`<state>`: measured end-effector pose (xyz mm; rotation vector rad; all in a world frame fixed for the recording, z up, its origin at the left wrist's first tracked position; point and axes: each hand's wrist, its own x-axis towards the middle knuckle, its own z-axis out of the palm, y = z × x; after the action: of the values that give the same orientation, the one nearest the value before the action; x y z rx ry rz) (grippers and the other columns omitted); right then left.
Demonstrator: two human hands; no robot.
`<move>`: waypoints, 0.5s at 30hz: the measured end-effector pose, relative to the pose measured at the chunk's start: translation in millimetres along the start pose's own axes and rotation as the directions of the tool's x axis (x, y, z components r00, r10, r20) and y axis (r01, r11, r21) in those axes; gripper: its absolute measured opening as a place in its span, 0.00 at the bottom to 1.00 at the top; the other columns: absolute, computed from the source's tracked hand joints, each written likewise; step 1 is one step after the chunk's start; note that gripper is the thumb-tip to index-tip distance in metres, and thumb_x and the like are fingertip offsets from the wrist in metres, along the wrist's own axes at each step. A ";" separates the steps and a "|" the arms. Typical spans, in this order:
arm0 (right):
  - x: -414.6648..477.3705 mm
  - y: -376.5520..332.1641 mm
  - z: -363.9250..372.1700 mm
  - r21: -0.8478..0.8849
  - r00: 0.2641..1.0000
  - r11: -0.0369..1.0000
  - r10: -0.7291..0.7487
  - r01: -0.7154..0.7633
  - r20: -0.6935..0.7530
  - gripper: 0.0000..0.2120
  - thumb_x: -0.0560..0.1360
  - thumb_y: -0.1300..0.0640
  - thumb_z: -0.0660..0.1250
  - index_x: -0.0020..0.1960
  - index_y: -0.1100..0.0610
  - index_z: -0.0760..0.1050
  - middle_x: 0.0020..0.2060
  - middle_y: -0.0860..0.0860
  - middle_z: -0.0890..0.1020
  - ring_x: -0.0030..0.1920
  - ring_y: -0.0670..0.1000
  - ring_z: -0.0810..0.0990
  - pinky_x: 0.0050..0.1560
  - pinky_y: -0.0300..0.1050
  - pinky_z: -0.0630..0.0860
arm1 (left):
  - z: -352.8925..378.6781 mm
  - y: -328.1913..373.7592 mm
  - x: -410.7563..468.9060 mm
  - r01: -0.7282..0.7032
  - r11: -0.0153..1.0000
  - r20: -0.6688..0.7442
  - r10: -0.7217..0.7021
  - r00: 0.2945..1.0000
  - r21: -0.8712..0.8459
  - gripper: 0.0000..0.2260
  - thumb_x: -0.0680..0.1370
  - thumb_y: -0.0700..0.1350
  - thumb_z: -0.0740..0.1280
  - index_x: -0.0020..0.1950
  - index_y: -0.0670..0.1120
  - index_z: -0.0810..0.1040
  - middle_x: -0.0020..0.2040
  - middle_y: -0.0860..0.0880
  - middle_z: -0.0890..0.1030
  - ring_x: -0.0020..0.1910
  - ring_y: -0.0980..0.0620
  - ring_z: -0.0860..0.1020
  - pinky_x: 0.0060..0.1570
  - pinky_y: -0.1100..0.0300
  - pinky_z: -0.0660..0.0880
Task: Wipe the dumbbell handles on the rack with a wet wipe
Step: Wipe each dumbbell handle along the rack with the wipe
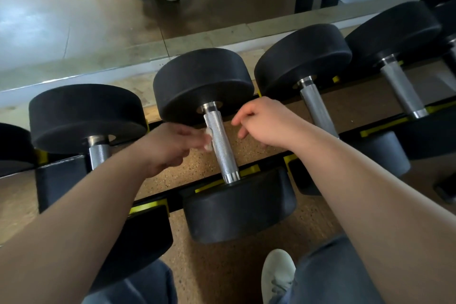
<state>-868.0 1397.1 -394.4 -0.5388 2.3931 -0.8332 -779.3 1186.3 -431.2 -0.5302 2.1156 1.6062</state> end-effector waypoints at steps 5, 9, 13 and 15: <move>0.5 2.8 4.2 0.068 0.995 0.996 -0.043 0.049 -0.088 0.12 0.80 0.59 0.66 0.50 0.41 0.81 0.52 0.46 0.85 0.40 0.40 0.76 0.47 0.42 0.76 | 13.8 8.2 -16.4 -0.107 0.832 0.191 0.002 0.982 0.544 0.07 0.73 0.57 0.76 0.42 0.55 0.88 0.33 0.63 0.81 0.37 0.65 0.77 0.42 0.59 0.69; 0.4 4.1 3.3 0.161 0.977 0.983 -0.057 0.092 -0.207 0.11 0.82 0.58 0.64 0.56 0.45 0.82 0.44 0.46 0.87 0.32 0.38 0.77 0.50 0.43 0.76 | 4.3 8.7 -5.1 -0.054 0.990 -0.171 0.076 0.982 0.133 0.06 0.74 0.51 0.76 0.45 0.49 0.86 0.26 0.59 0.76 0.30 0.57 0.69 0.30 0.62 0.65; -2.0 -5.0 8.1 0.104 0.960 0.966 -0.216 0.237 -0.177 0.10 0.81 0.54 0.68 0.58 0.43 0.83 0.45 0.39 0.84 0.44 0.31 0.80 0.48 0.31 0.72 | 6.8 4.7 2.0 -0.091 0.988 -0.254 0.057 0.965 -0.123 0.08 0.74 0.48 0.77 0.49 0.45 0.85 0.31 0.54 0.79 0.27 0.56 0.63 0.24 0.64 0.61; -2.0 -7.2 14.3 -0.010 0.939 0.947 -0.319 0.320 -0.126 0.11 0.79 0.51 0.71 0.60 0.42 0.83 0.47 0.38 0.83 0.51 0.33 0.79 0.49 0.27 0.72 | 8.4 6.2 2.2 -0.085 0.978 -0.228 0.040 0.973 -0.190 0.10 0.74 0.50 0.77 0.48 0.45 0.84 0.29 0.54 0.76 0.25 0.57 0.61 0.22 0.65 0.58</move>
<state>-856.5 1386.6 -398.4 -0.9138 2.4492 -1.0448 -783.7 1195.9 -429.4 -0.7473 2.1598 1.8849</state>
